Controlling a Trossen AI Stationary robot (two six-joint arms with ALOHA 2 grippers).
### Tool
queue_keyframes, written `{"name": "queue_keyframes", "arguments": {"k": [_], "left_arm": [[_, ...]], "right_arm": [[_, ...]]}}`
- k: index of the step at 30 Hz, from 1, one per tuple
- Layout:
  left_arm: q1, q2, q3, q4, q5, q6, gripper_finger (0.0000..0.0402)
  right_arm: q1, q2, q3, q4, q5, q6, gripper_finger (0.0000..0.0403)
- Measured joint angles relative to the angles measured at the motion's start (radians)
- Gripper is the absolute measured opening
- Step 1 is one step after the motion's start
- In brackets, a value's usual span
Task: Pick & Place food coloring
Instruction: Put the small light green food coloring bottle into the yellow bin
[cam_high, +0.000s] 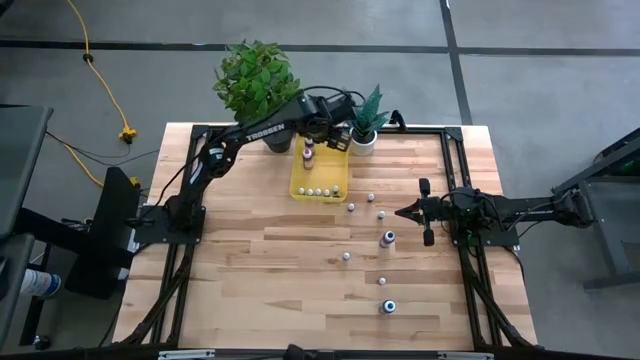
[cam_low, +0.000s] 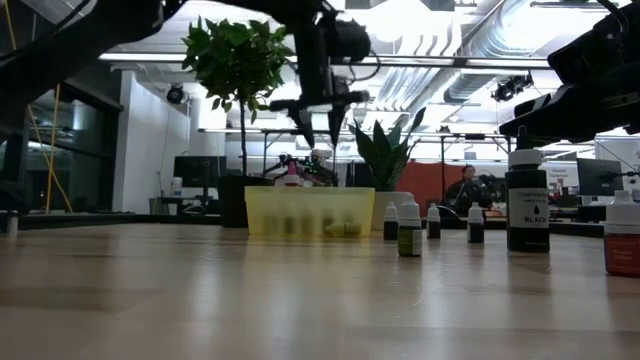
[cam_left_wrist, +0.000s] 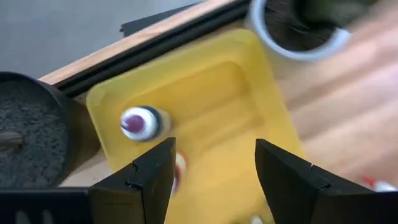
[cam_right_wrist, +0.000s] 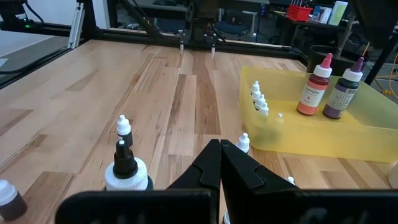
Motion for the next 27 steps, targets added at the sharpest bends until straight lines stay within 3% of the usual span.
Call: {"name": "queue_keyframes", "arguments": {"k": [8, 16, 27], "left_arm": [[-0.104, -0.058, 0.000, -0.017, 0.016, 0.072, 0.0209], [-0.272, -0.068, -0.002, -0.032, 0.183, 0.192, 0.0209], [-0.454, -0.067, -0.104, -0.009, 0.266, 0.451, 0.0209]], "right_arm": [[0.000, 0.000, 0.000, 0.000, 0.000, 0.000, 0.0000], [0.000, 0.000, 0.000, 0.000, 0.000, 0.000, 0.0000], [0.000, 0.000, 0.000, 0.000, 0.000, 0.000, 0.0000]]}}
